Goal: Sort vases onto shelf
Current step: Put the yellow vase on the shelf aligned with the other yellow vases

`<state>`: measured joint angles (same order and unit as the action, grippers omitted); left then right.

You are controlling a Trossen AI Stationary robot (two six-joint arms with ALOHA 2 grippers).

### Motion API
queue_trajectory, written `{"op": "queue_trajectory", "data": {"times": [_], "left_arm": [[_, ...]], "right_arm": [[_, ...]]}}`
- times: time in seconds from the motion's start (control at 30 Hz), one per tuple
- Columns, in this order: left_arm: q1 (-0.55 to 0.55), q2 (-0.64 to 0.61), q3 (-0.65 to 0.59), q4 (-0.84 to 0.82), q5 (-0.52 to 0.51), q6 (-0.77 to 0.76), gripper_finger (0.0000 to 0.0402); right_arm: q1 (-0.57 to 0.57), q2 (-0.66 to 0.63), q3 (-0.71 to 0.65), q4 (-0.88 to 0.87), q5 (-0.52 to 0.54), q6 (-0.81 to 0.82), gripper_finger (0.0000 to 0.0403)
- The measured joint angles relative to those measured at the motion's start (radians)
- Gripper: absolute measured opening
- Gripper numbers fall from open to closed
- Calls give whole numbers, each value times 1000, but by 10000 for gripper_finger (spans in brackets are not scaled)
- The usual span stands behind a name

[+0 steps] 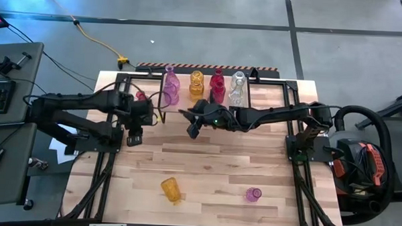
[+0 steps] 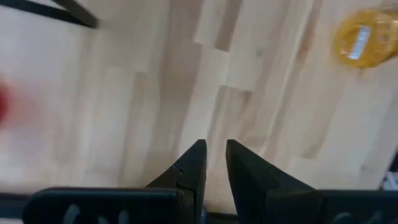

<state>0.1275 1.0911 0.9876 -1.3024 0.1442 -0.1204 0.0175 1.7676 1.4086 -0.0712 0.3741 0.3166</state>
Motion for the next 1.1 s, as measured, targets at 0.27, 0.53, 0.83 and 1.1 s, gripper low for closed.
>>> {"op": "queue_trajectory", "data": {"times": [0.27,0.53,0.83,1.1], "left_arm": [[-93,-105,-67,91,8,-44,54],[-192,-147,-73,218,7,-16,54],[-310,-122,-72,393,7,5,54],[-381,-46,-72,502,3,-65,54]], "right_arm": [[107,0,0,-81,-91,195,126],[261,14,2,-166,-91,527,126],[398,98,2,-130,-78,696,126],[454,125,1,-121,-137,604,126]]}}
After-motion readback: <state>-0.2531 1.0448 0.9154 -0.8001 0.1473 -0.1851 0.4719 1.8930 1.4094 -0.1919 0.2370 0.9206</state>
